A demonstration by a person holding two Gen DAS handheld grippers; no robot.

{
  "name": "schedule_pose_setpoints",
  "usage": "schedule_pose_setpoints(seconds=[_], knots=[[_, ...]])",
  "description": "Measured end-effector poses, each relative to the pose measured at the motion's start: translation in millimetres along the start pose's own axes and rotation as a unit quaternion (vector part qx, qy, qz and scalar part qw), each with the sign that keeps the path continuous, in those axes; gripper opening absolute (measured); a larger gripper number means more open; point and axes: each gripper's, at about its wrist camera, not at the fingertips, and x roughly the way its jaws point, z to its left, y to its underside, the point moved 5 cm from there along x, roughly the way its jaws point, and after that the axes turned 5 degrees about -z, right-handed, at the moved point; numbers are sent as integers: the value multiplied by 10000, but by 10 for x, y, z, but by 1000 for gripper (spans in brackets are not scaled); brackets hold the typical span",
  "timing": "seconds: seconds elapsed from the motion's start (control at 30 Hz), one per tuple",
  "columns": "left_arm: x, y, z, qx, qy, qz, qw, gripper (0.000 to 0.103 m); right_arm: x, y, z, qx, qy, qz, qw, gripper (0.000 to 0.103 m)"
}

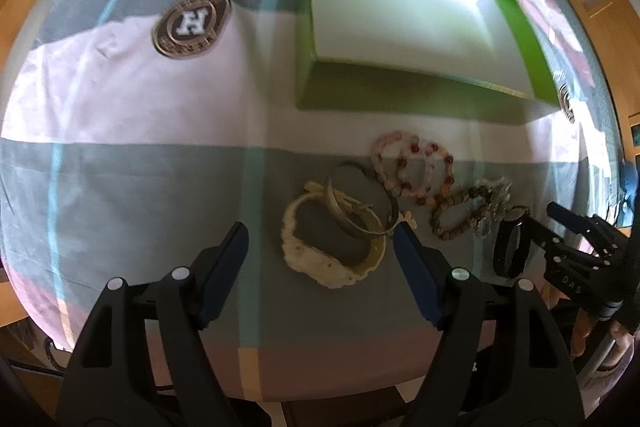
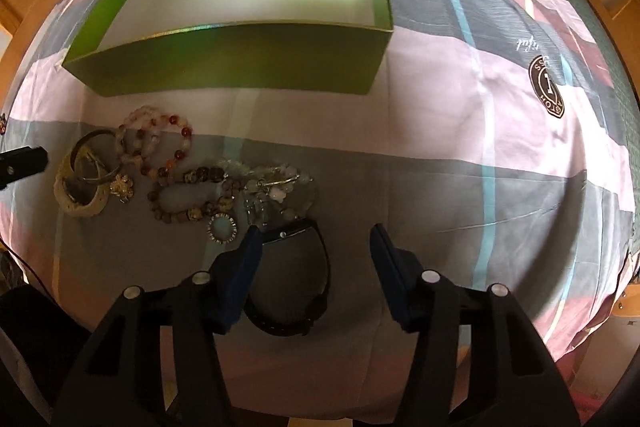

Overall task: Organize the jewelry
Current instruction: 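Grasp the silver bangle with the left tool while the right tool grasps the black watch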

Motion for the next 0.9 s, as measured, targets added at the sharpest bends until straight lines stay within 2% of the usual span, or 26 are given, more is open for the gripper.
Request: schedule_pose_setpoints(seconds=[0.03, 0.07, 0.13, 0.23, 0.3, 0.43, 0.5, 0.6, 0.63, 0.67, 0.73, 0.83, 0.9], knots=[[51, 20, -14, 3, -34, 97, 9999, 61, 16, -8, -2, -4, 21, 29, 10000, 58], [88, 37, -17, 6, -60, 168, 9998, 49, 30, -24, 5, -7, 43, 39, 10000, 58], [143, 66, -21, -8, -74, 267, 9996, 45, 26, -44, -33, 20, 62, 31, 10000, 58], [149, 70, -16, 15, -205, 213, 9996, 38, 49, -60, -91, 77, 118, 16, 9999, 58], [142, 54, 18, -81, -268, 118, 9995, 22, 79, -59, -90, 65, 122, 46, 9999, 58], [134, -9, 64, -221, -203, -44, 9995, 18, 94, -46, 21, -87, 155, 70, 9998, 58], [136, -37, 88, -279, -266, -130, 9992, 11, 108, -41, 58, -103, 154, 100, 9998, 58], [35, -98, 125, -427, -110, -255, 9987, 5, 78, -62, 40, -58, 158, 30, 9999, 58], [-23, -120, 145, -496, 9, -347, 9982, 0, 54, -74, 16, -16, 157, -33, 9999, 55], [-76, -138, 173, -520, 75, -423, 9977, 0, 36, -82, 1, 16, 136, -79, 9999, 50], [-200, -180, 200, -549, 215, -625, 9963, 0, -23, -33, 9, 64, 15, -101, 9999, 33], [-320, -254, 231, -562, 327, -784, 9948, 0, -57, -33, 17, 84, -124, -137, 9998, 15], [-298, -247, 217, -569, 345, -749, 9950, 0, -81, -32, 22, 103, -153, -179, 9997, 11]])
